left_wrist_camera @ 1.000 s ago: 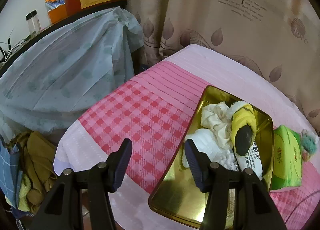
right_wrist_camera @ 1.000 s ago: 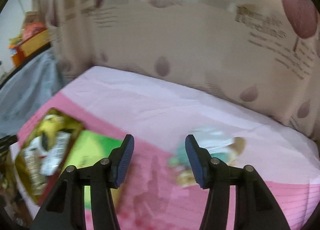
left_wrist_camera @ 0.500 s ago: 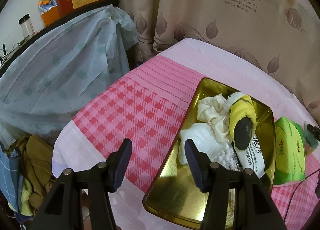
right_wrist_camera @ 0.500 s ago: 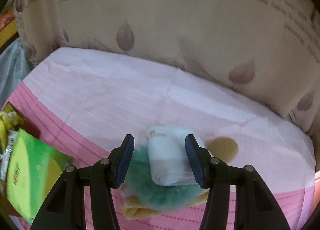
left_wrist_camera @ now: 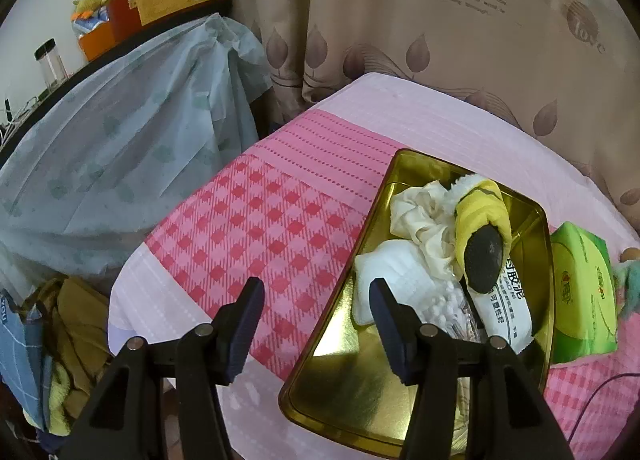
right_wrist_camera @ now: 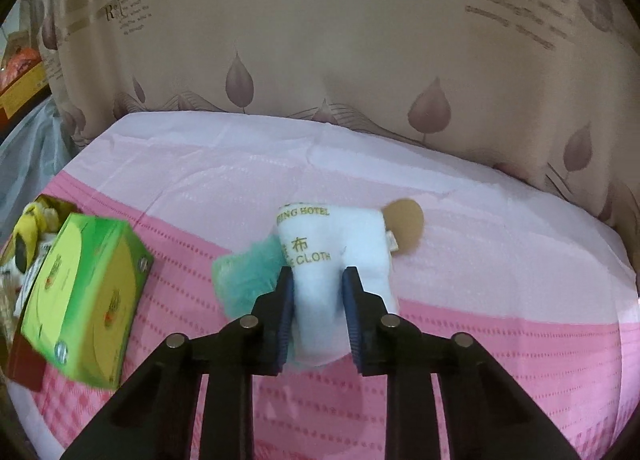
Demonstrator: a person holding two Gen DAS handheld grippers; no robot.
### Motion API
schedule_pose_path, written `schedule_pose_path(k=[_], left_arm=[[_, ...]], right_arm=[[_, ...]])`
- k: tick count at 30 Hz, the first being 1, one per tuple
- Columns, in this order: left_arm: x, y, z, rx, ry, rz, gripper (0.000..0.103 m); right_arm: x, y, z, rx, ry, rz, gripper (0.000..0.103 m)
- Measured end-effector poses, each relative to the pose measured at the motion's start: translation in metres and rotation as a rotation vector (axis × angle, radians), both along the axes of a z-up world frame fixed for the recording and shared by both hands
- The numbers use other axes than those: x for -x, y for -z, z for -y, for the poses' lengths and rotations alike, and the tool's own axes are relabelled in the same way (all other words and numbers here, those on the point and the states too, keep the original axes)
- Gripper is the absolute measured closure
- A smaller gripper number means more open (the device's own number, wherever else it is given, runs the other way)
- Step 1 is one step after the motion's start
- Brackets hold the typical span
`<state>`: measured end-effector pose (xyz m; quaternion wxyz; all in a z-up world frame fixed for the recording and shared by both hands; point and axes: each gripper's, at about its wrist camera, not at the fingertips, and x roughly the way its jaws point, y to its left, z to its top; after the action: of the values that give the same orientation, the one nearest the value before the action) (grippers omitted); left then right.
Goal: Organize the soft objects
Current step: 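Grasp the white rolled hotel cloth with the right gripper and lift it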
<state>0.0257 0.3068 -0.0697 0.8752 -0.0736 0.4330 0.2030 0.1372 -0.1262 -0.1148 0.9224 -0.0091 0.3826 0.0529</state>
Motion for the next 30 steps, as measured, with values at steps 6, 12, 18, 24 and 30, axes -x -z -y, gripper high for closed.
schedule_pose_path(k=[6, 12, 18, 24, 30], left_arm=[[0.001, -0.005, 0.011, -0.045, 0.020, 0.013, 0.047], [0.002, -0.014, 0.041, -0.101, 0.092, 0.032, 0.047], [0.000, -0.024, 0.094, -0.132, 0.233, 0.055, 0.047], [-0.010, -0.026, 0.164, -0.125, 0.401, 0.057, 0.047], [-0.019, -0.023, 0.228, -0.109, 0.532, 0.048, 0.047]], right_arm=[[0.034, 0.005, 0.016, -0.027, 0.018, 0.001, 0.083], [0.066, 0.021, 0.040, -0.015, 0.042, -0.023, 0.084], [0.085, 0.029, 0.065, -0.027, 0.063, -0.030, 0.086], [0.101, 0.033, 0.087, -0.064, 0.087, -0.020, 0.088], [0.101, 0.037, 0.110, -0.165, 0.117, -0.018, 0.087]])
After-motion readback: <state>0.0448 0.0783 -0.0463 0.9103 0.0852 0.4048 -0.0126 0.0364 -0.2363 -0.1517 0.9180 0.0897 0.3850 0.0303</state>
